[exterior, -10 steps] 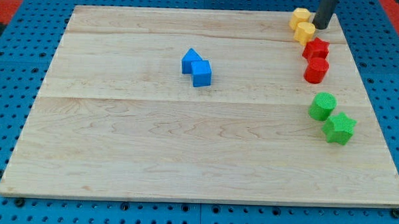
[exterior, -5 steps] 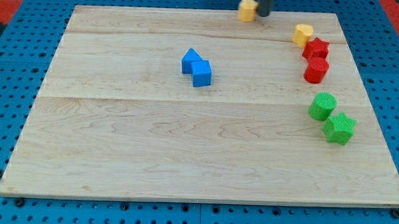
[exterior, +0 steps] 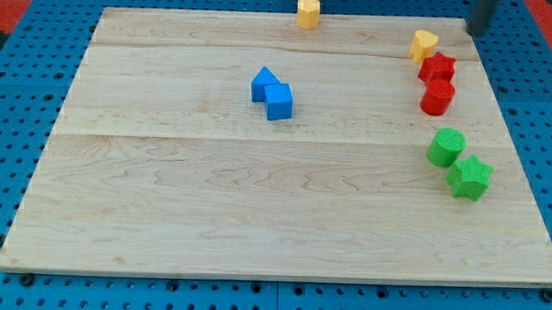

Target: Move the yellow blocks to the top center of the board

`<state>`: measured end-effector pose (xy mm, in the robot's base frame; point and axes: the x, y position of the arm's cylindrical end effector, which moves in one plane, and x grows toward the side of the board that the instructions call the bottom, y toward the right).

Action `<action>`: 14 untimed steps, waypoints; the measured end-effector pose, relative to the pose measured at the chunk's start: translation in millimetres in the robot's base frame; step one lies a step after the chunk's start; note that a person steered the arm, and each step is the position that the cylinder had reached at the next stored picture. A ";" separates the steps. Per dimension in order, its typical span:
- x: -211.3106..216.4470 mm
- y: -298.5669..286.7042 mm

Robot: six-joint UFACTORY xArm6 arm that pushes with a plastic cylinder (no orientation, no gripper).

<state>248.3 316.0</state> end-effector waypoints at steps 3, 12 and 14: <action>16.7 -117.8; -11.8 -368.4; -16.8 -297.0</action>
<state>231.4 19.0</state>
